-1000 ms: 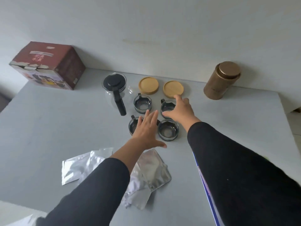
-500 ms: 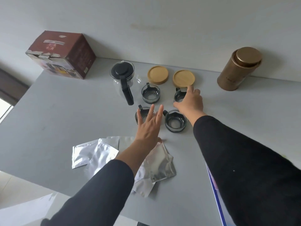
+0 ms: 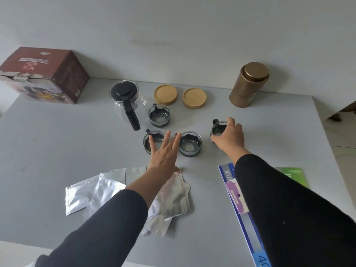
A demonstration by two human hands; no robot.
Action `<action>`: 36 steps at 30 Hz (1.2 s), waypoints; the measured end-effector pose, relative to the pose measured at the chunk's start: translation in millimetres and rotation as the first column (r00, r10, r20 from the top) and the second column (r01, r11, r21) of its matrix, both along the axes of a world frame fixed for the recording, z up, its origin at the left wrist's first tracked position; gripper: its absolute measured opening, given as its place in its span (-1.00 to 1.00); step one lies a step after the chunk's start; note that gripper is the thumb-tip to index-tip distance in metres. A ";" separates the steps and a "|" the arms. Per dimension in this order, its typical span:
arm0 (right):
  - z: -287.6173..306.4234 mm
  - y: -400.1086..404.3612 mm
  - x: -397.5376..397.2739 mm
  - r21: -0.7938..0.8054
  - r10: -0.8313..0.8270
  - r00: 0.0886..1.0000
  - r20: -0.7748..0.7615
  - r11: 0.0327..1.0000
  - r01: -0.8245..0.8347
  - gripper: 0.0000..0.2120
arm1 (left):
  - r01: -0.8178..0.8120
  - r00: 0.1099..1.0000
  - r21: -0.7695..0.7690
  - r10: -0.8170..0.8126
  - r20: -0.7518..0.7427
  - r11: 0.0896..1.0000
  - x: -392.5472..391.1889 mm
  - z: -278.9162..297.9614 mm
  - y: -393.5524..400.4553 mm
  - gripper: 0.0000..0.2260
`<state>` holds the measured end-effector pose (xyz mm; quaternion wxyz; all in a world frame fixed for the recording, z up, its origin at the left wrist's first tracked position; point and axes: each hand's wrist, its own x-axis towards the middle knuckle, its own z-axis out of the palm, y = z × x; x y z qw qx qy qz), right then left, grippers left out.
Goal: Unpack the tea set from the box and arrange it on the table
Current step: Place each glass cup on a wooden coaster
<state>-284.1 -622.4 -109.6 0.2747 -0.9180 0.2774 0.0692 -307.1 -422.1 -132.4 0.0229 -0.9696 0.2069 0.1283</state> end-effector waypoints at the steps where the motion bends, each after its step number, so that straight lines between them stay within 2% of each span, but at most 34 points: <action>1: -0.7 -0.7 -2.5 0.006 -0.005 1.000 -0.003 1.000 0.005 -0.26 | 0.001 1.000 0.001 -0.001 0.002 1.000 -0.4 -0.3 0.4 0.05; 9: -2.7 -4.5 -13.7 -0.006 -0.057 0.996 -0.075 0.998 0.057 -0.25 | 0.004 1.000 0.005 -0.004 -0.006 1.000 0.7 -3.0 0.0 0.03; 15: 5.5 -3.8 -7.6 -0.115 0.008 0.973 -0.229 0.993 -0.035 -0.23 | -0.009 1.000 0.004 0.009 -0.025 1.000 2.4 -2.7 -2.3 0.07; 18: 9.6 1.4 10.1 -0.203 0.077 0.982 -0.171 0.973 -0.112 -0.29 | -0.020 0.999 0.018 0.020 -0.041 1.000 5.0 -1.4 -4.3 0.11; 21: 8.8 8.9 35.8 -0.253 0.158 0.984 -0.082 0.952 -0.174 -0.46 | -0.018 0.999 0.035 0.020 -0.050 0.999 6.9 1.1 -6.5 0.15; 24: 2.2 15.4 64.2 -0.269 0.258 0.964 -0.065 0.926 -0.266 -0.59 | -0.011 0.998 0.050 0.014 -0.055 0.999 8.4 1.7 -8.3 0.16; 30: -15.7 24.0 106.8 -0.344 0.440 0.895 -0.072 0.831 -0.437 -0.63 | -0.004 0.997 0.066 0.009 -0.072 0.998 11.5 2.1 -11.8 0.14; 36: -28.7 27.9 121.8 -0.410 0.475 0.880 -0.018 0.799 -0.440 -0.68 | 0.015 0.996 0.086 -0.008 -0.086 0.996 14.7 2.0 -13.7 0.15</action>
